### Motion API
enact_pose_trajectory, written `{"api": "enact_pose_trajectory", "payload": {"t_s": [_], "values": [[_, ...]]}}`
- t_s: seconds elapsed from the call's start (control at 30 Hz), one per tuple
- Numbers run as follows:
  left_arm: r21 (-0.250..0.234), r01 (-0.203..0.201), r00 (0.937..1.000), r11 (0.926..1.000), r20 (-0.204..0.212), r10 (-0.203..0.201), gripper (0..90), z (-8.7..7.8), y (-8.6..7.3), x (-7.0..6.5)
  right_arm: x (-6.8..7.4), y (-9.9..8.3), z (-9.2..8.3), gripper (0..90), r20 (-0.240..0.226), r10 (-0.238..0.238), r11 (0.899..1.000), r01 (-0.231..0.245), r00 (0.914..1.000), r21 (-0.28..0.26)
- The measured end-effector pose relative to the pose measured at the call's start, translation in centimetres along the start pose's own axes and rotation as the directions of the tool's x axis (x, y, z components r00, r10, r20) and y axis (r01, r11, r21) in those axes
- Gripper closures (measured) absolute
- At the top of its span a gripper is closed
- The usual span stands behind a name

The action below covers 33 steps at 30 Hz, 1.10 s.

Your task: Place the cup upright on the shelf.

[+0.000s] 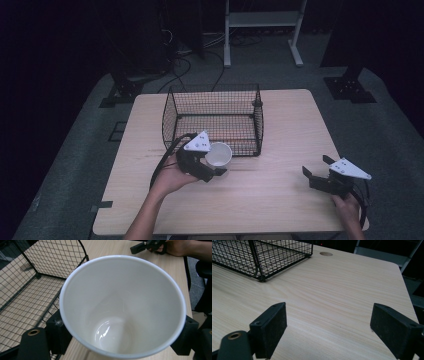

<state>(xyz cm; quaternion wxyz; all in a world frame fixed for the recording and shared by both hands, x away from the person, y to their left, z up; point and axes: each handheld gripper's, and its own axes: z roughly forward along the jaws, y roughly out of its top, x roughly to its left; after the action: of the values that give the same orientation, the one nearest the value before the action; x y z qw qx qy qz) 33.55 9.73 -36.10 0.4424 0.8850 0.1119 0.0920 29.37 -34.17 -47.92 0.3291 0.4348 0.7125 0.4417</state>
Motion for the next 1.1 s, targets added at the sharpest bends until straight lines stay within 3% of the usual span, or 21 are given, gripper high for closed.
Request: {"api": "enact_pose_trajectory", "payload": {"t_s": [0.57, 1.1], "values": [[0.004, -0.027, 0.9995, 0.9996, 0.017, 0.027, 20.6, -1.1, 3.1, 1.8, 0.0, 0.0, 0.0, 13.1, 0.0, 0.001, 1.0, -0.001, 1.0, 0.001], [0.016, -0.028, 0.9994, 0.9995, 0.019, 0.028, 20.6, -1.2, 5.3, 4.6, -0.1, 0.0, 0.0, 13.1, 0.0, 0.004, 1.0, -0.004, 1.0, 0.001]]}}
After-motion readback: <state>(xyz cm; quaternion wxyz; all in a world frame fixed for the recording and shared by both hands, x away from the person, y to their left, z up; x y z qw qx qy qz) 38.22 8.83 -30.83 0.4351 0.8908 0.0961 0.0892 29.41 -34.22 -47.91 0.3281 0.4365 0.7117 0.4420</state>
